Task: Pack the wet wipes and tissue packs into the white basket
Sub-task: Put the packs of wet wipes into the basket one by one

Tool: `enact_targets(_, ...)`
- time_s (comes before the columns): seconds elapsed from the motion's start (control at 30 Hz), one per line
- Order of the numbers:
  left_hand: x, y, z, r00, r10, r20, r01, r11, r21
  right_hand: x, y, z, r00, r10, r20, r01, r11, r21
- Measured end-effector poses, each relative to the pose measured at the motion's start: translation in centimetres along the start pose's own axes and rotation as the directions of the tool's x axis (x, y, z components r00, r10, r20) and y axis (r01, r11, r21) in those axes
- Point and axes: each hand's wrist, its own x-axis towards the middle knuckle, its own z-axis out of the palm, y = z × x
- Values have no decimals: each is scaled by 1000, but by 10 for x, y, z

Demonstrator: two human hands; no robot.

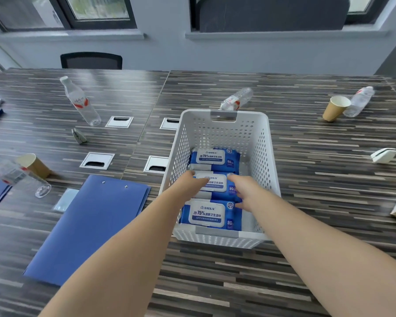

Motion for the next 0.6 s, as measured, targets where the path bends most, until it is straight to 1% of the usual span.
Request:
enact_targets(0.07,-11,6,-2,997,79,12,-75,978,-194,-16,-8,-3,997,-65,41,59,991,116)
enact_targets(0.1,-17,10,-2,992,122,-5,-119,953,-277,-23,-12,-5,993,-103,61,92,982,166)
enact_targets(0.17,-28,18,-2,976,202,-79,-217,892,-397,-36,-18,-11,980,-176,89,148,955,258)
enact_targets(0.2,-34,21,-1,965,237,-113,-263,865,-427,-43,-21,-16,973,-211,99,172,937,304)
enact_targets(0.3,-51,32,5,936,308,-172,-353,799,-488,-65,-27,-34,943,-320,97,252,871,421)
enact_targets(0.37,-59,39,8,924,333,-186,-380,765,-520,-76,-29,-43,928,-361,89,282,839,465)
enact_targets(0.47,-73,55,23,904,386,-184,-423,744,-518,-90,-26,-66,907,-414,74,330,810,484)
enact_targets(0.6,-89,71,49,877,440,-193,-473,719,-510,-94,-16,-98,906,-424,9,365,791,491)
